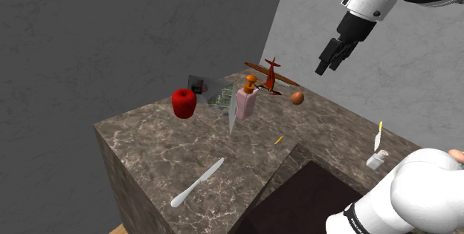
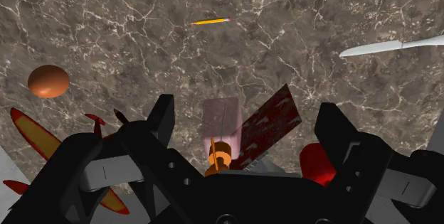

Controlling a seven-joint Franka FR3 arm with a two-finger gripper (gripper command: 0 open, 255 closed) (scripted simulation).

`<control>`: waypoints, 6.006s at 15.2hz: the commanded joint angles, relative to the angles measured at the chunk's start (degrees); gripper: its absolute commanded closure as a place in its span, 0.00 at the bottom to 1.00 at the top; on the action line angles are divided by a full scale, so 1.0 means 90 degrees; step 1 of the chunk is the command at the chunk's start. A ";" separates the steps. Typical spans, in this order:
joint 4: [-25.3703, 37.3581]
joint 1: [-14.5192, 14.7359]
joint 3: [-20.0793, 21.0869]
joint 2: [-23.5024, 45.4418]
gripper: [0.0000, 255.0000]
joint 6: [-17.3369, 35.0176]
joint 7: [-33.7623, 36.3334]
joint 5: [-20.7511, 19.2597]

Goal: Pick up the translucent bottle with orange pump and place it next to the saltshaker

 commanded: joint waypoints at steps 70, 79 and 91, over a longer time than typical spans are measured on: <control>0.2370 0.0240 -0.0474 0.4060 1.00 0.1734 -0.1369 0.0185; 0.3152 0.0242 -0.0472 0.4071 1.00 0.0962 -0.1359 0.0184; 0.4424 0.0241 -0.0478 0.4274 1.00 -0.0108 -0.1357 0.0200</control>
